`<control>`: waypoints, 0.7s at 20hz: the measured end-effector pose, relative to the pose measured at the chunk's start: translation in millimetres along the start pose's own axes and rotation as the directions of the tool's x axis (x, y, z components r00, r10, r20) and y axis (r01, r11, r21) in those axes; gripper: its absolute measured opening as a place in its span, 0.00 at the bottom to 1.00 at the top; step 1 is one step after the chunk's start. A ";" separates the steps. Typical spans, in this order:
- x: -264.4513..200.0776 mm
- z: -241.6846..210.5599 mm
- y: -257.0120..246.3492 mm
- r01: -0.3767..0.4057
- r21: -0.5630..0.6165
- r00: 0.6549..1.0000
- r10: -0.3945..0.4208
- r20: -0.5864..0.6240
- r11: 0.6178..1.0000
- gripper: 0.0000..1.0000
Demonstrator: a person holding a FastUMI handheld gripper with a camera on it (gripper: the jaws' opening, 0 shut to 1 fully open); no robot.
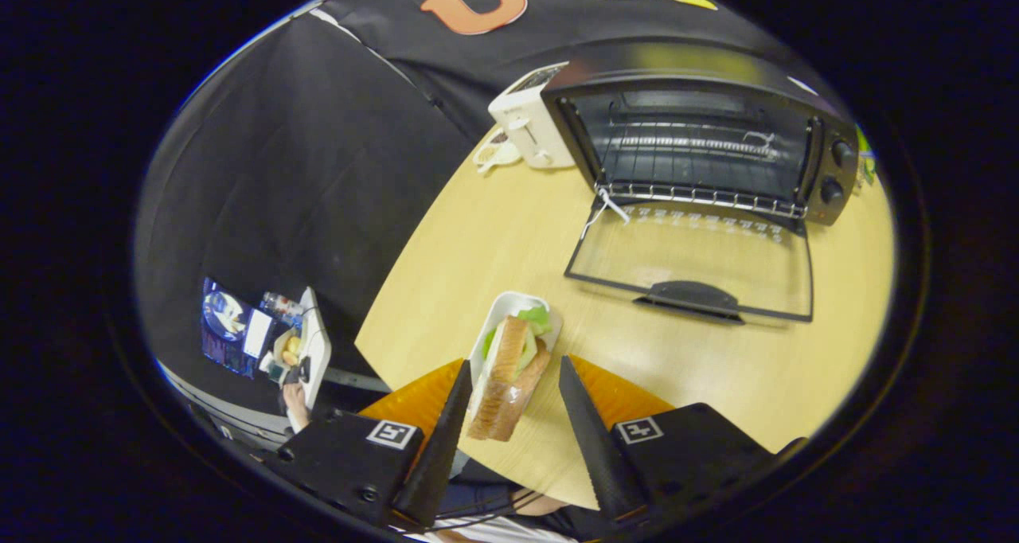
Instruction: Open the toaster oven, put the food inside, and close the toaster oven door.
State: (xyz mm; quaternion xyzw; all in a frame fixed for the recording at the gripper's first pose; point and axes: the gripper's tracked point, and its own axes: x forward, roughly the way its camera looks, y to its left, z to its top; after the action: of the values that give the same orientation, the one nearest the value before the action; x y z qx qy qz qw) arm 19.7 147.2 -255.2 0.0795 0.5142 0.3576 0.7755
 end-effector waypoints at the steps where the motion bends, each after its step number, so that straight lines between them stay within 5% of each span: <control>1: 2.9 -2.4 4.4 -0.018 0.015 1.000 0.019 -0.023 1.000 0.75; 14: 15.6 -19.4 4.3 -0.079 0.197 0.973 0.119 -0.198 0.977 0.54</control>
State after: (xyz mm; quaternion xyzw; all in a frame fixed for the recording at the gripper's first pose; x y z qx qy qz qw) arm 4.5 155.6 -273.6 0.1401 0.6196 0.3522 0.6873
